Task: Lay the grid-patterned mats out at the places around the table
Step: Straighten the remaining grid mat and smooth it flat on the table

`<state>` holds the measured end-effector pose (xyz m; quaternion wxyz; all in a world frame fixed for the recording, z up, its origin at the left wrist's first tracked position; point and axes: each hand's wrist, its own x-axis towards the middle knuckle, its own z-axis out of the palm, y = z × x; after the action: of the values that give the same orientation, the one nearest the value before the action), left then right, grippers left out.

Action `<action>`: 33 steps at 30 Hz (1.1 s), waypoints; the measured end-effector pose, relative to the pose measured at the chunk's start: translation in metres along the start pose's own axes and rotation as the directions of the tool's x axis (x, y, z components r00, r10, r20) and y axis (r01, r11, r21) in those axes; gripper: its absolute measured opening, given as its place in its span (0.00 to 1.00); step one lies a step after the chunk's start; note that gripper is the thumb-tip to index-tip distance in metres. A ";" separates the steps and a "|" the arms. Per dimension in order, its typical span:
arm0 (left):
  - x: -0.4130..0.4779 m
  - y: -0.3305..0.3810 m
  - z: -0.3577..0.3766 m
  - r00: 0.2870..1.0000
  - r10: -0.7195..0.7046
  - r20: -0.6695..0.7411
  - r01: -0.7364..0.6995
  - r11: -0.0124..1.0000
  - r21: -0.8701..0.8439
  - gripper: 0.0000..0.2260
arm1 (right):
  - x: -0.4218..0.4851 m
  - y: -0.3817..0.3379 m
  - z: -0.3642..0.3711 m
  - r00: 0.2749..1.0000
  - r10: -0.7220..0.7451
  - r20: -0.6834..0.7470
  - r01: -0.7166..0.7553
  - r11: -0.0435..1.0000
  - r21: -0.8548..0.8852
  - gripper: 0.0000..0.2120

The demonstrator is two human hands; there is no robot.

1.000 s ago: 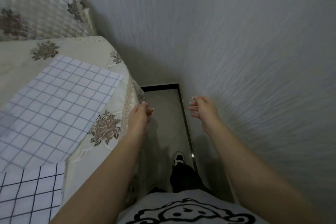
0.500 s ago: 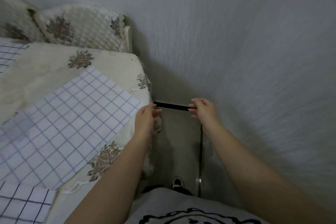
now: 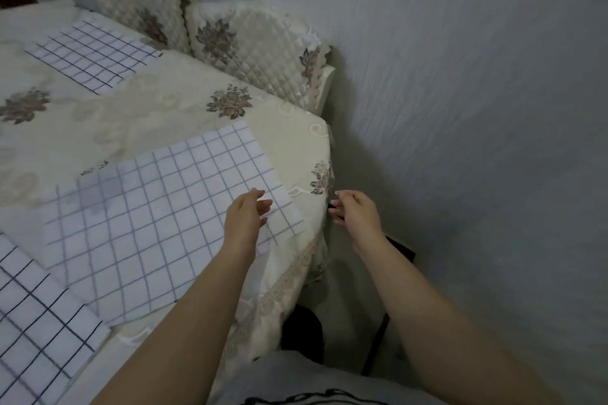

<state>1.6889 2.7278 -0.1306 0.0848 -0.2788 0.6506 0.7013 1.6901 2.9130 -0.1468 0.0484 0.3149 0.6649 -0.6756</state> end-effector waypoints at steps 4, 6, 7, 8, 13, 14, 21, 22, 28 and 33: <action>0.035 0.009 -0.007 0.995 -0.032 -0.091 0.022 0.994 -0.106 0.13 | 0.036 -0.021 0.039 0.996 -0.005 0.094 0.011 0.998 -0.069 0.08; 0.052 0.013 -0.011 0.990 -0.036 -0.136 0.016 0.990 -0.142 0.12 | 0.052 -0.033 0.059 0.990 0.001 0.141 0.014 0.994 -0.105 0.06; 0.059 0.015 -0.014 0.986 -0.045 -0.161 0.019 0.987 -0.158 0.12 | 0.059 -0.039 0.069 0.986 0.006 0.165 0.015 0.992 -0.124 0.05; 0.063 0.018 -0.016 0.982 -0.062 -0.181 0.030 0.985 -0.172 0.12 | 0.064 -0.045 0.076 0.983 0.014 0.181 0.012 0.990 -0.142 0.06; 0.077 0.027 -0.037 0.957 -0.120 -0.265 0.047 0.962 -0.267 0.12 | 0.079 -0.061 0.120 0.957 0.027 0.290 0.037 0.976 -0.213 0.07; 0.078 0.027 -0.042 0.951 -0.126 -0.282 0.043 0.958 -0.283 0.13 | 0.081 -0.063 0.128 0.949 0.034 0.313 0.041 0.972 -0.231 0.07; 0.074 0.023 -0.062 0.896 -0.165 -0.413 -0.001 0.928 -0.374 0.13 | 0.092 -0.075 0.176 0.886 0.069 0.459 0.093 0.942 -0.323 0.08; 0.073 0.022 -0.063 0.883 -0.172 -0.436 -0.011 0.923 -0.386 0.14 | 0.094 -0.076 0.183 0.871 0.077 0.485 0.102 0.938 -0.333 0.07; 0.066 0.017 -0.063 0.785 -0.226 -0.577 -0.087 0.882 -0.464 0.13 | 0.101 -0.075 0.219 0.739 0.164 0.653 0.180 0.886 -0.426 0.06; 0.051 0.018 -0.044 0.666 -0.264 -0.697 -0.185 0.848 -0.497 0.12 | 0.112 -0.078 0.228 0.605 0.203 0.770 0.322 0.822 -0.469 0.06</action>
<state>1.6507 2.6707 -0.1404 -0.2522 -0.5667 0.4018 0.6736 1.4805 2.7498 -0.1526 0.4049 -0.0710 0.7519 -0.5154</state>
